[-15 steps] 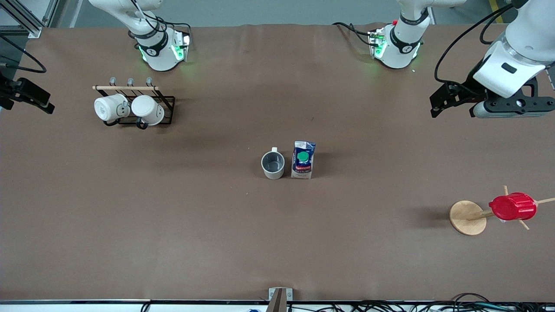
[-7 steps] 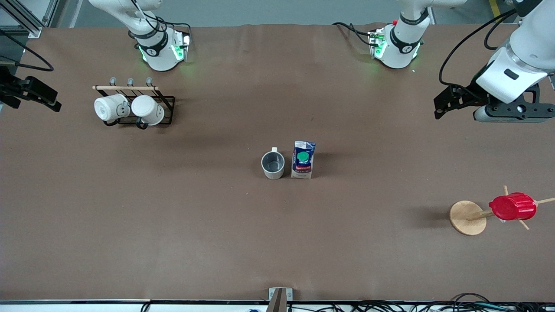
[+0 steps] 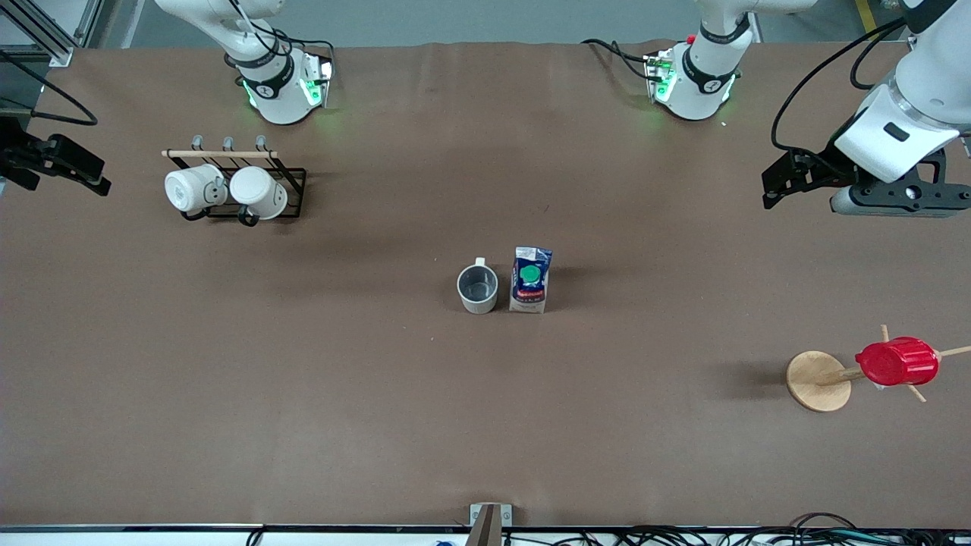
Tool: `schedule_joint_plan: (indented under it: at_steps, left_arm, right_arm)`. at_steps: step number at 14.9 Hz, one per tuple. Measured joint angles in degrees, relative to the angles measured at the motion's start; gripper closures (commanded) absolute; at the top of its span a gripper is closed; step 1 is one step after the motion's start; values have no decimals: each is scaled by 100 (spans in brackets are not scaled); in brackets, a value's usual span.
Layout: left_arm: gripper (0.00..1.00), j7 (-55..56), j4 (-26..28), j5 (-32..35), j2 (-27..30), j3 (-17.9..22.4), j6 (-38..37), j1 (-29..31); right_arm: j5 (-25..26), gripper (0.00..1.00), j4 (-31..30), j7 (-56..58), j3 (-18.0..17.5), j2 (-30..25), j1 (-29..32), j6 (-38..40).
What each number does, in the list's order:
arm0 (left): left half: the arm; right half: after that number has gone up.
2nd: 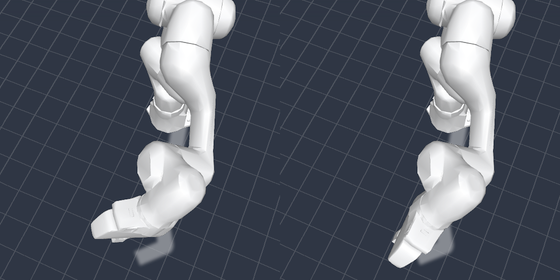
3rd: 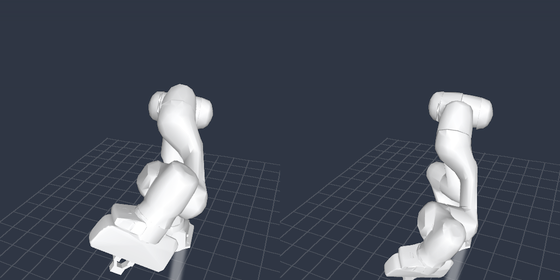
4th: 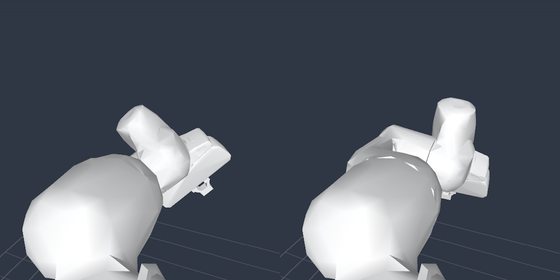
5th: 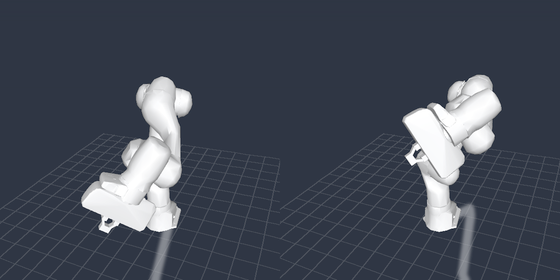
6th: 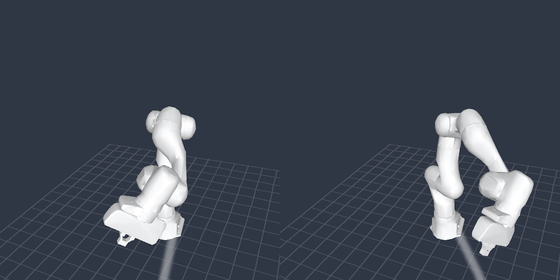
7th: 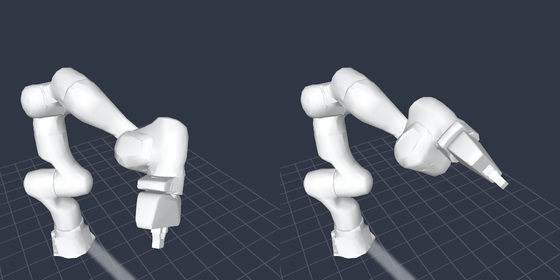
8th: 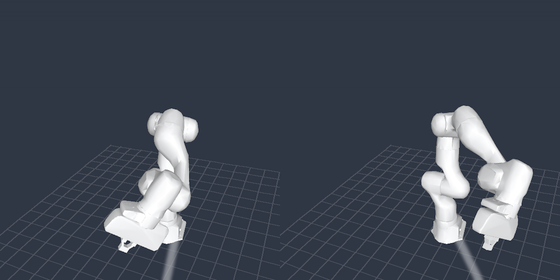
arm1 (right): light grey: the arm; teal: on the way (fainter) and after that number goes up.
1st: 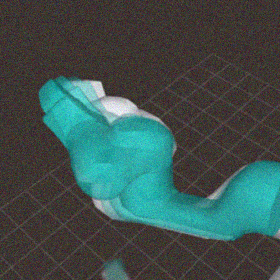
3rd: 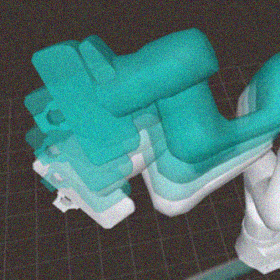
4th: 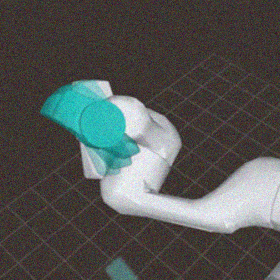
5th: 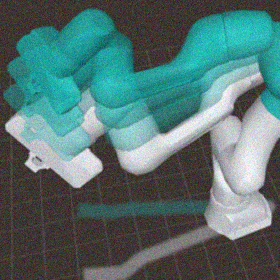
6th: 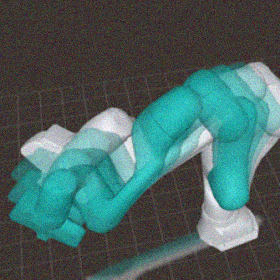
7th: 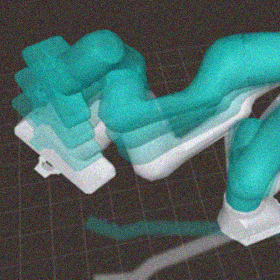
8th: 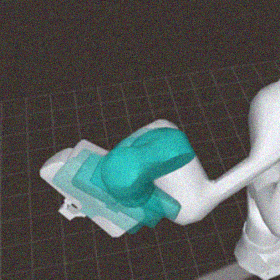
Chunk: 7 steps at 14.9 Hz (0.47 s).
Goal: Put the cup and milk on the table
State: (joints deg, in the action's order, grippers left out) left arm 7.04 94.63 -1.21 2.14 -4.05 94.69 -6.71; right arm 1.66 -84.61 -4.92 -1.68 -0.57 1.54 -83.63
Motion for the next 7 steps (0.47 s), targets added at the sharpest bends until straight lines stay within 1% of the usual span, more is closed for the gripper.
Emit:
schedule_joint_plan:
  at_steps: [7]
  left_arm:
    - [1,0,0,0,-6,3,2,1]
  right_arm:
    - [0,0,1,0,3,1,1,-112]
